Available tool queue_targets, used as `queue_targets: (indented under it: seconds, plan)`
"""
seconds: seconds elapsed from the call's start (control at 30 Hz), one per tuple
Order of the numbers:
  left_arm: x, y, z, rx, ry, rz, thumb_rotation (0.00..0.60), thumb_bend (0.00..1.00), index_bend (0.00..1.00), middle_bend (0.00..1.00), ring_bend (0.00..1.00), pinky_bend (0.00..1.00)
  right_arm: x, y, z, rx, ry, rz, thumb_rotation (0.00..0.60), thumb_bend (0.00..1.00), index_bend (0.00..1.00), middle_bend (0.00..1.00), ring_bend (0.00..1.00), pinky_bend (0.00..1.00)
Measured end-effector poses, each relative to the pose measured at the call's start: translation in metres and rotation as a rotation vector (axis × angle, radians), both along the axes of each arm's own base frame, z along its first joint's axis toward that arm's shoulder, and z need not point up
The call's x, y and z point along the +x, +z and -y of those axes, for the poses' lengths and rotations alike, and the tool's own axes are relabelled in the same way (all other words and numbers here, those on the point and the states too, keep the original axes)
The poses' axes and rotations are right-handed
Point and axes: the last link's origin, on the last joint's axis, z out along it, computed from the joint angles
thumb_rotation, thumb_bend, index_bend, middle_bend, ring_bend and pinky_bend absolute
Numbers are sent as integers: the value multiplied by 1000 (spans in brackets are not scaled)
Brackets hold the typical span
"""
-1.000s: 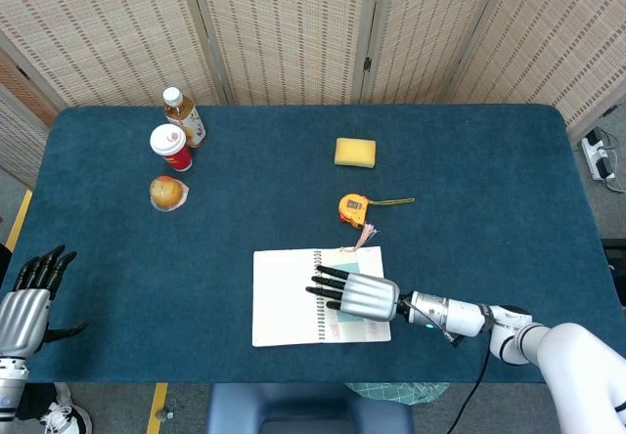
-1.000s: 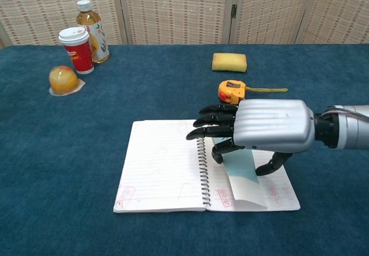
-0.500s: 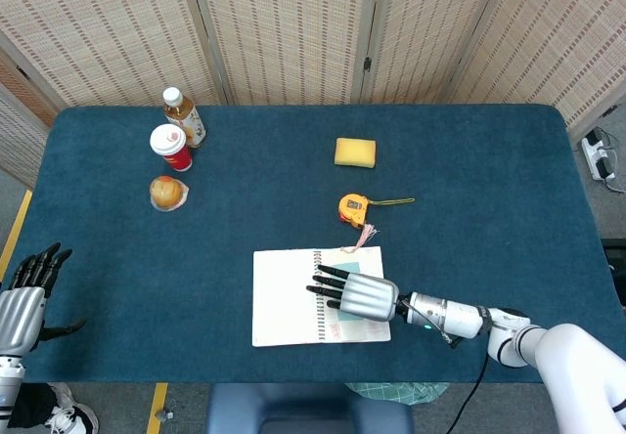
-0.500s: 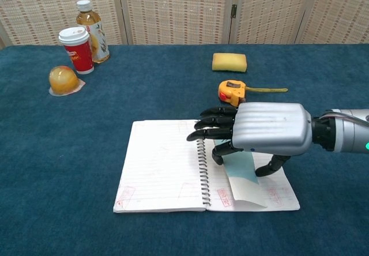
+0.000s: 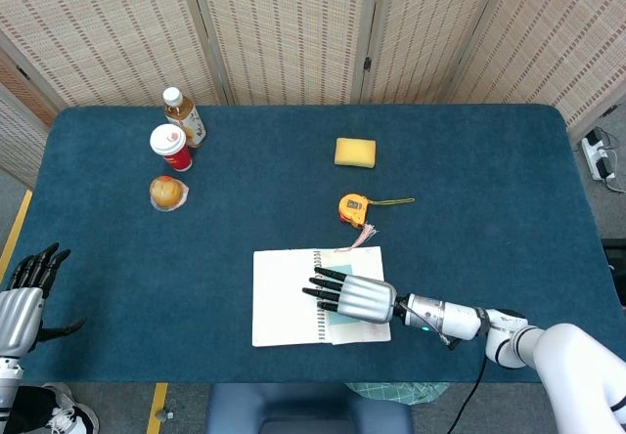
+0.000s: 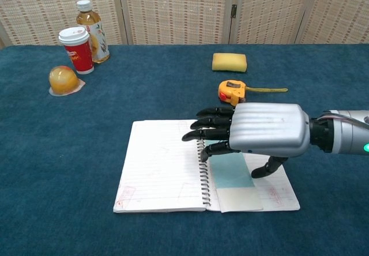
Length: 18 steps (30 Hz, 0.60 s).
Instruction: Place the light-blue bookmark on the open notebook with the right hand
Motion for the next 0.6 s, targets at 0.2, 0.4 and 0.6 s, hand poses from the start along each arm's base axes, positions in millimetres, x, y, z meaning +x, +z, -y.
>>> queue_targets:
  seconds: [0.2,0.4,0.6]
  plan:
    - [0,0,1,1,-1,-3,600,150,101,35,0,0,0,3,1,-11,-1,11,600,181,231,59,18,0]
    - [0,-1,1,-2,-1,-6,600,148,101,34,0,0,-8,15,4,-42,-42,38,600,181,230,59,17,0]
    - [1,-1,1,2,-6,-10,600,149,101,34,0,0,-20,34,5,-76,-167,112,600,180,225,56,10,0]
